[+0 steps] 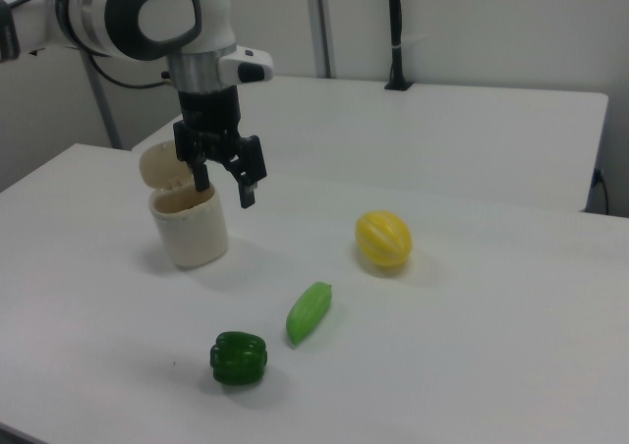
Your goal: Close garbage bin
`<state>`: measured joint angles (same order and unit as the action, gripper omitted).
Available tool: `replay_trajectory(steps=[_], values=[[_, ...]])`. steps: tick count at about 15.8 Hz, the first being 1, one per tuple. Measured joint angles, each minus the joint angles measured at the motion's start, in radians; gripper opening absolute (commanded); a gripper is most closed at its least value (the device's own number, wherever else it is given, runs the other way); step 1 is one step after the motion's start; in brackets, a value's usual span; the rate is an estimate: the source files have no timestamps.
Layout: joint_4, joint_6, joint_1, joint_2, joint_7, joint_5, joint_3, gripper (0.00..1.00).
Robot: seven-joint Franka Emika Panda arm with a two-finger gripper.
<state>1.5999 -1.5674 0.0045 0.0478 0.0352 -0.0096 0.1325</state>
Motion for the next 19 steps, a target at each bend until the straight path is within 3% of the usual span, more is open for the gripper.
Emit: replay_trajectory(steps=[9, 16, 18, 19], values=[[-0.001, 0.016, 0.001, -0.002, 0.000, 0.008, 0.000, 1.00], [-0.004, -0.065, 0.001, 0.001, 0.000, 0.008, 0.001, 1.00], [-0.004, -0.068, 0.002, 0.008, 0.001, 0.010, 0.000, 0.81], [-0.004, -0.078, 0.006, 0.014, 0.002, 0.010, 0.000, 0.65]])
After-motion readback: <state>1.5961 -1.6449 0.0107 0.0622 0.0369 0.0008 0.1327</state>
